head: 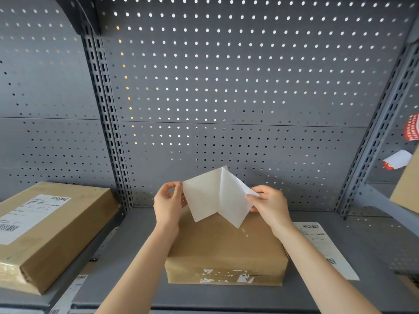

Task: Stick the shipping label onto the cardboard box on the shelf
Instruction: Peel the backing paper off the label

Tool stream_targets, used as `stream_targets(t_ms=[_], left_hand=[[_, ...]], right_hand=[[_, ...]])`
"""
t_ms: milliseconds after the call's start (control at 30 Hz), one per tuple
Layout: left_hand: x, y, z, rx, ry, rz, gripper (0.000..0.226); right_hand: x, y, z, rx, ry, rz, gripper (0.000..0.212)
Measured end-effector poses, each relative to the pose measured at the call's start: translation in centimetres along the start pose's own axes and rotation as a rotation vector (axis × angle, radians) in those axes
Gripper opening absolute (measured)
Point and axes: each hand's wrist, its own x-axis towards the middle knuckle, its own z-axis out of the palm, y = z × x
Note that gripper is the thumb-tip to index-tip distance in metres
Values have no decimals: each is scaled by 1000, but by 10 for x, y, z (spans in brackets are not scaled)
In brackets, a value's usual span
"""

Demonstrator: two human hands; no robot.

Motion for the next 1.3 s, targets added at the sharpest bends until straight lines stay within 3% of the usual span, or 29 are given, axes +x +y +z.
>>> stream_targets(t_ms=[1300], left_hand=[[11,-1,-10,157,140,42,11]], right_hand=[[14,9,-12,-205,226,-109,13]])
